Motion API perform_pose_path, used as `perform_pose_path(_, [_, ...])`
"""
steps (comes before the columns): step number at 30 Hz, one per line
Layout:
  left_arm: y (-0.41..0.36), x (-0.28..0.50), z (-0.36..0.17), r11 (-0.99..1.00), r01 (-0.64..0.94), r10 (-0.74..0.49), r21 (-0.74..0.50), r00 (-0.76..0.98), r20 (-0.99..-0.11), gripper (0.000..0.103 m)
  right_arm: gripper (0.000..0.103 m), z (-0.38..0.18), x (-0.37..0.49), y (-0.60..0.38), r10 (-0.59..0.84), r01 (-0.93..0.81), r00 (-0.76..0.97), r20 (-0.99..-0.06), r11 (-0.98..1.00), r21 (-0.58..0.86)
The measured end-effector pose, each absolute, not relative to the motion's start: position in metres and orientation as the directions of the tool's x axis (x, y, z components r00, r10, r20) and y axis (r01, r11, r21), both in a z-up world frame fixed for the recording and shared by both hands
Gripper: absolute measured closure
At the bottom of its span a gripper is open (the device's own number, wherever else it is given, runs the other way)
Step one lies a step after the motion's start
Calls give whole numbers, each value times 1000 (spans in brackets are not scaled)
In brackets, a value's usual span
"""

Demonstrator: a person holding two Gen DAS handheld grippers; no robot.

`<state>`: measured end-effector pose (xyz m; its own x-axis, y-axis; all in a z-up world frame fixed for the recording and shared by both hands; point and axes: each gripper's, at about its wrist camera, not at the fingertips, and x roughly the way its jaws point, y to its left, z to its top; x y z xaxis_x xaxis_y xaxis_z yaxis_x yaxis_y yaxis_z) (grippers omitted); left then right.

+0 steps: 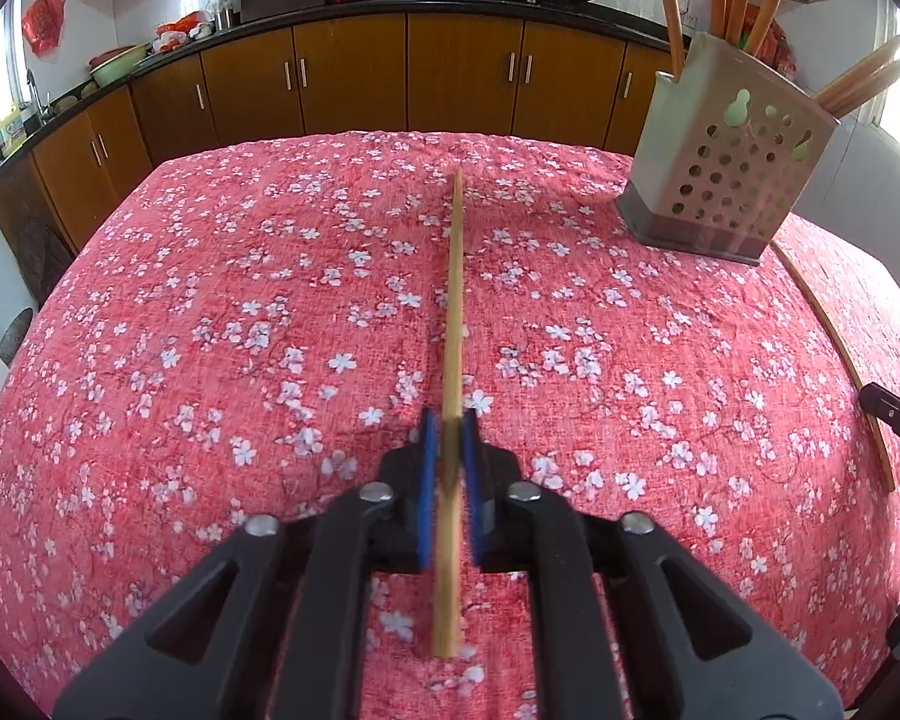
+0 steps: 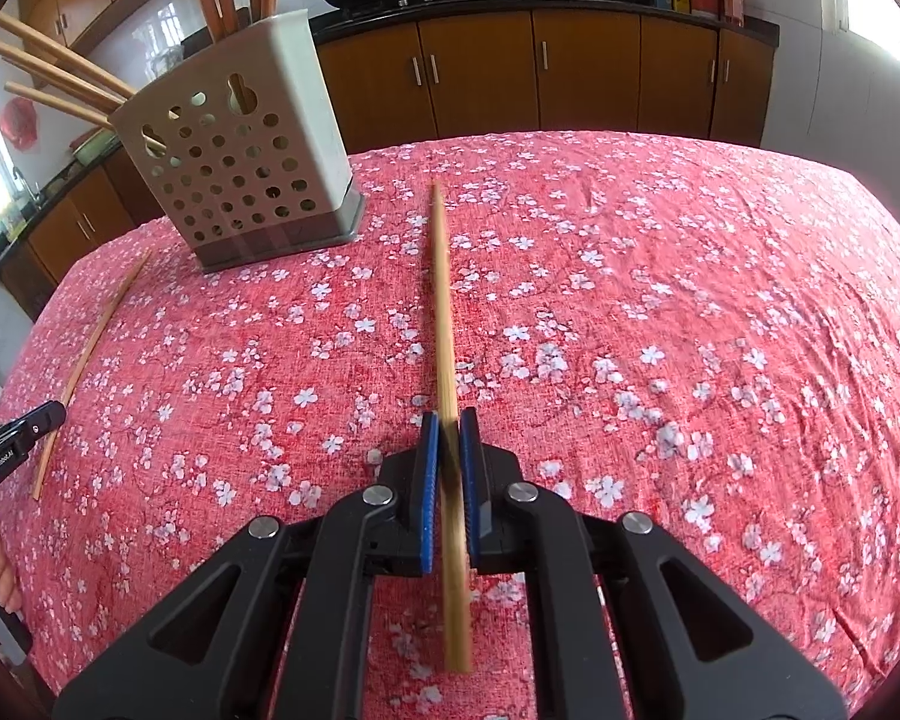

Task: Organize utensils
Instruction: 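Raise the left tool's chopstick over the holder while the right tool carries its own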

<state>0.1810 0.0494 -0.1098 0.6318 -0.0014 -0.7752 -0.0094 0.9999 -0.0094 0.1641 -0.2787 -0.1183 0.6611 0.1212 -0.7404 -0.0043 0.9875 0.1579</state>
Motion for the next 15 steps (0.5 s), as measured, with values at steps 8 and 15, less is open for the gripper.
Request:
perform_pose_path(8, [55, 169, -87, 999, 4, -37, -45, 660, -750, 95, 95, -89, 149, -291, 116, 7, 733, -670, 984, 179])
perform_pose_path(15, [57, 155, -36, 996, 27, -76, -86, 762, -643, 95, 95, -49, 135, -303, 98, 15, 818, -567, 981, 192])
